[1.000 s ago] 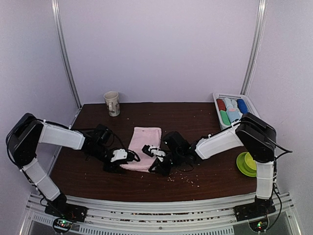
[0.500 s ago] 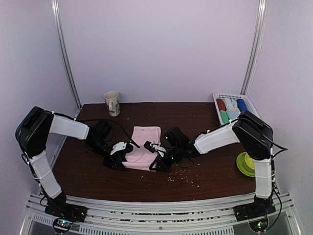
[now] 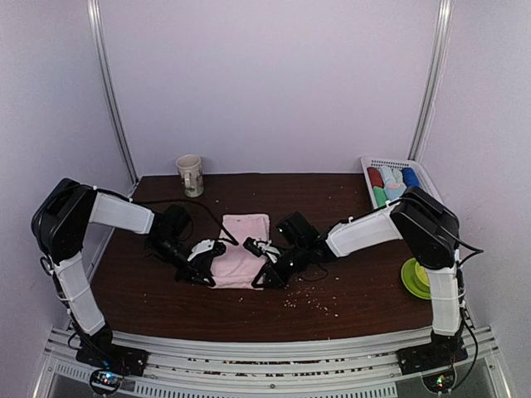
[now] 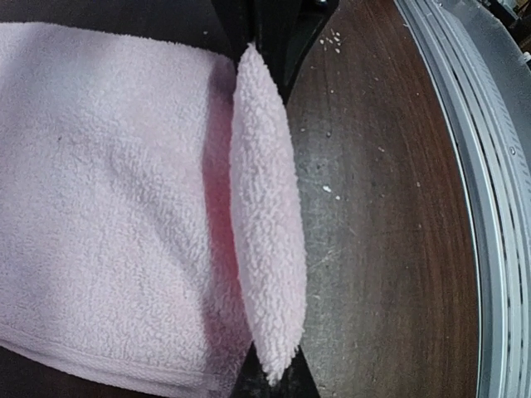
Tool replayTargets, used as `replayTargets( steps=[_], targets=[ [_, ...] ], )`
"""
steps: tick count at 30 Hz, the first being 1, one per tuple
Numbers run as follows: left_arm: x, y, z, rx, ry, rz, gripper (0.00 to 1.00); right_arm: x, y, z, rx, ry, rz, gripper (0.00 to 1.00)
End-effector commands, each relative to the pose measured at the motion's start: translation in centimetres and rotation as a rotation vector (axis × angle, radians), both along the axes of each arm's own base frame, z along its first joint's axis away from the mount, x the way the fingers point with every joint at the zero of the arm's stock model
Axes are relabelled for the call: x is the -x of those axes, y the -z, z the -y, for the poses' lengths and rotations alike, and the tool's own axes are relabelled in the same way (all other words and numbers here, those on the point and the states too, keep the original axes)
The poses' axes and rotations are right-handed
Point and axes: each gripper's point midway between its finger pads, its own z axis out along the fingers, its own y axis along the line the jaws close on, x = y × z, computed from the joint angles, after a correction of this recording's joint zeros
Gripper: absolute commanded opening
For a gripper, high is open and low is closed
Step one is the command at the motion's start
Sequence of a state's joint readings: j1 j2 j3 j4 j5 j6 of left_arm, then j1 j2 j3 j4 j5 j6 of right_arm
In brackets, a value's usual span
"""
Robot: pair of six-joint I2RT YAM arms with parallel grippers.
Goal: Roll the towels
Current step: Roll the towel at the center of the board.
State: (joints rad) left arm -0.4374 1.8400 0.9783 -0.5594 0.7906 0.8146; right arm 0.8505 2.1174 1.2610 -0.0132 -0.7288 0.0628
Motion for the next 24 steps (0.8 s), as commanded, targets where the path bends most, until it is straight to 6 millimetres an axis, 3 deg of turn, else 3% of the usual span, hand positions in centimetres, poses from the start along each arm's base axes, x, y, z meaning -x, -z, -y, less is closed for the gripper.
replayTargets(
  steps=[1, 12, 18, 22, 24],
  targets=[
    [-1.0, 0.4, 0.0, -0.018, -0.073, -0.041, 0.00, -0.2, 2.7, 1.3, 0.090, 0.046, -0.066, 0.00],
    [-3.6, 0.7, -1.4, -0.043, -0.193, -0.057, 0.00, -1.6, 5.2, 3.4, 0.169, 0.110, -0.161, 0.00],
    [-5.1, 0.8, -1.7, -0.069, -0.246, -0.049, 0.23, -1.4, 6.1, 3.8, 0.179, 0.108, -0.227, 0.00],
    [-6.0, -1.5, -2.0, -0.033, -0.262, 0.052, 0.37, -1.2, 6.6, 3.8, 0.174, 0.104, -0.276, 0.00],
    [-6.4, -2.9, -2.1, -0.015, -0.263, 0.126, 0.38, -1.0, 6.9, 3.9, 0.174, 0.106, -0.300, 0.00]
  ],
)
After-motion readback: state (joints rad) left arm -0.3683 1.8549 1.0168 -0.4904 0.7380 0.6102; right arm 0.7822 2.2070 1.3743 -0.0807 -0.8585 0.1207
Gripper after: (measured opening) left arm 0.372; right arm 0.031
